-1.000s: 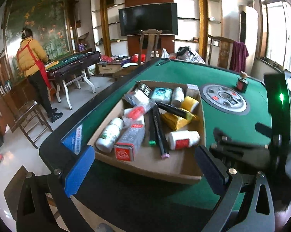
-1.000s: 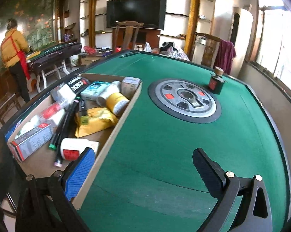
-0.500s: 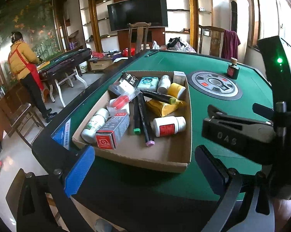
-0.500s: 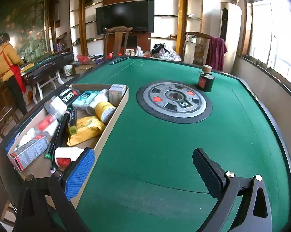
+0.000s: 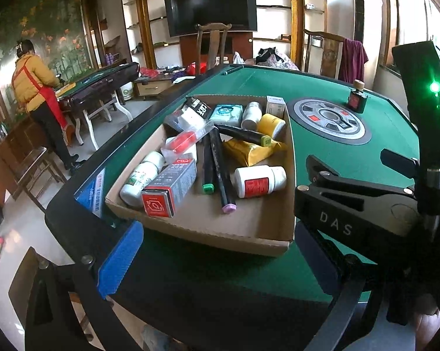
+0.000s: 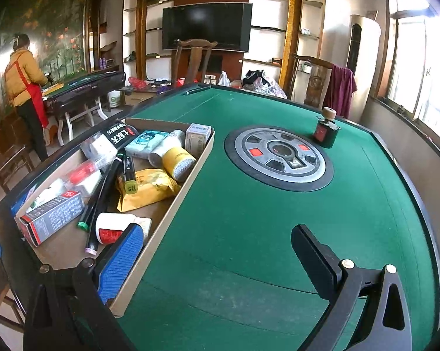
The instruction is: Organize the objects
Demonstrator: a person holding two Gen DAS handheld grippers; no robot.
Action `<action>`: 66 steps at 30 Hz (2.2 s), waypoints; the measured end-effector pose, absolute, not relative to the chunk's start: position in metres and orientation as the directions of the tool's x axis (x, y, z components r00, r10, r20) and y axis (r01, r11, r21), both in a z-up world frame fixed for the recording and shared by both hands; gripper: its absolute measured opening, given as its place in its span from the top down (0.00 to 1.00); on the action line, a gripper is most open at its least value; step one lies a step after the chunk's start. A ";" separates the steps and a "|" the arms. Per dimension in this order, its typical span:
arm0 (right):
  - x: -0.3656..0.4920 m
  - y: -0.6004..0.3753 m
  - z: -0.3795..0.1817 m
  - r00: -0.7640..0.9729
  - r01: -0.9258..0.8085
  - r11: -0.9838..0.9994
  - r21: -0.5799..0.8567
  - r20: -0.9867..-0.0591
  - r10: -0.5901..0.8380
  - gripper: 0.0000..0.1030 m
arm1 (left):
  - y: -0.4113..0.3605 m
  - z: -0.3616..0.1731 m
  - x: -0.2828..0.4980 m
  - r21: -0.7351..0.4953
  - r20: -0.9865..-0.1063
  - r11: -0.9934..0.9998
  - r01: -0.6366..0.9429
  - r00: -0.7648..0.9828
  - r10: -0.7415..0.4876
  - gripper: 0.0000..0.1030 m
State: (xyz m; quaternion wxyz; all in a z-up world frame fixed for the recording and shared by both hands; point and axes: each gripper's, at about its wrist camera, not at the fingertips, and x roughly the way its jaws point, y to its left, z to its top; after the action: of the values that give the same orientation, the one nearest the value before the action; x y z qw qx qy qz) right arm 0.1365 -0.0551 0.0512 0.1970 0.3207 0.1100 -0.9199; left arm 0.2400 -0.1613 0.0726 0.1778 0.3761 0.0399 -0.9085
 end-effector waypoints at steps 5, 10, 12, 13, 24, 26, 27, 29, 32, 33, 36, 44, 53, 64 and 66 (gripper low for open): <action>0.134 -0.056 0.049 -0.716 0.430 -0.900 -0.076 -0.636 -0.289 0.00 | -0.160 0.070 0.237 0.063 -0.706 -0.936 0.346 -0.648 -0.287 0.00; 0.132 -0.056 0.048 -0.711 0.431 -0.900 -0.069 -0.640 -0.292 0.00 | -0.160 0.069 0.236 0.061 -0.710 -0.937 0.344 -0.645 -0.283 0.00; 0.132 -0.056 0.048 -0.711 0.430 -0.900 -0.070 -0.641 -0.291 0.00 | -0.160 0.067 0.235 0.058 -0.714 -0.938 0.343 -0.643 -0.279 0.00; 0.132 -0.056 0.048 -0.711 0.431 -0.900 -0.070 -0.640 -0.291 0.00 | -0.160 0.067 0.235 0.057 -0.715 -0.938 0.342 -0.642 -0.277 0.00; 0.123 -0.045 0.051 -0.735 0.410 -0.905 -0.111 -0.628 -0.256 0.00 | -0.154 0.064 0.235 0.053 -0.731 -0.949 0.310 -0.636 -0.248 0.00; 0.121 -0.039 0.050 -0.748 0.392 -0.910 -0.133 -0.623 -0.231 0.00 | -0.152 0.064 0.235 0.054 -0.733 -0.952 0.303 -0.635 -0.244 0.00; 0.121 -0.035 0.049 -0.761 0.378 -0.912 -0.160 -0.615 -0.207 0.00 | -0.151 0.064 0.235 0.057 -0.733 -0.952 0.300 -0.635 -0.244 0.00; 0.120 -0.029 0.047 -0.780 0.359 -0.910 -0.208 -0.601 -0.171 0.00 | -0.149 0.063 0.234 0.063 -0.732 -0.953 0.297 -0.635 -0.246 0.00; 0.117 -0.020 0.040 -0.796 0.353 -0.891 -0.286 -0.592 -0.125 0.00 | -0.146 0.064 0.233 0.070 -0.729 -0.953 0.294 -0.637 -0.250 0.00; 0.115 -0.017 0.038 -0.792 0.361 -0.883 -0.300 -0.599 -0.120 0.00 | -0.145 0.065 0.232 0.075 -0.728 -0.953 0.295 -0.637 -0.254 0.00; 0.108 -0.006 0.035 -0.764 0.396 -0.873 -0.283 -0.630 -0.142 0.00 | -0.143 0.067 0.229 0.080 -0.728 -0.951 0.299 -0.634 -0.260 0.00; 0.082 -0.005 0.023 -0.647 0.495 -0.841 -0.218 -0.739 -0.190 0.00 | -0.129 0.077 0.215 0.122 -0.715 -0.948 0.295 -0.636 -0.290 0.00; 0.051 -0.026 0.005 -0.535 0.612 -0.771 -0.177 -0.811 -0.238 0.00 | -0.108 0.080 0.189 0.153 -0.726 -0.947 0.284 -0.617 -0.303 0.00; 0.045 -0.038 -0.006 -0.465 0.679 -0.729 -0.082 -0.817 -0.341 0.00 | -0.115 0.078 0.164 0.184 -0.734 -0.919 0.349 -0.572 -0.365 0.00; 0.038 -0.032 -0.009 -0.420 0.671 -0.741 -0.016 -0.832 -0.363 0.00 | -0.123 0.077 0.159 0.184 -0.736 -0.908 0.375 -0.560 -0.381 0.00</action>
State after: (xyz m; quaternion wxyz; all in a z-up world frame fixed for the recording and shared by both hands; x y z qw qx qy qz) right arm 0.0377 -0.0321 -0.0085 0.3138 0.4374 0.1763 -0.8241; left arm 0.1594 -0.1230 0.0773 0.2140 0.4172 -0.0034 -0.8833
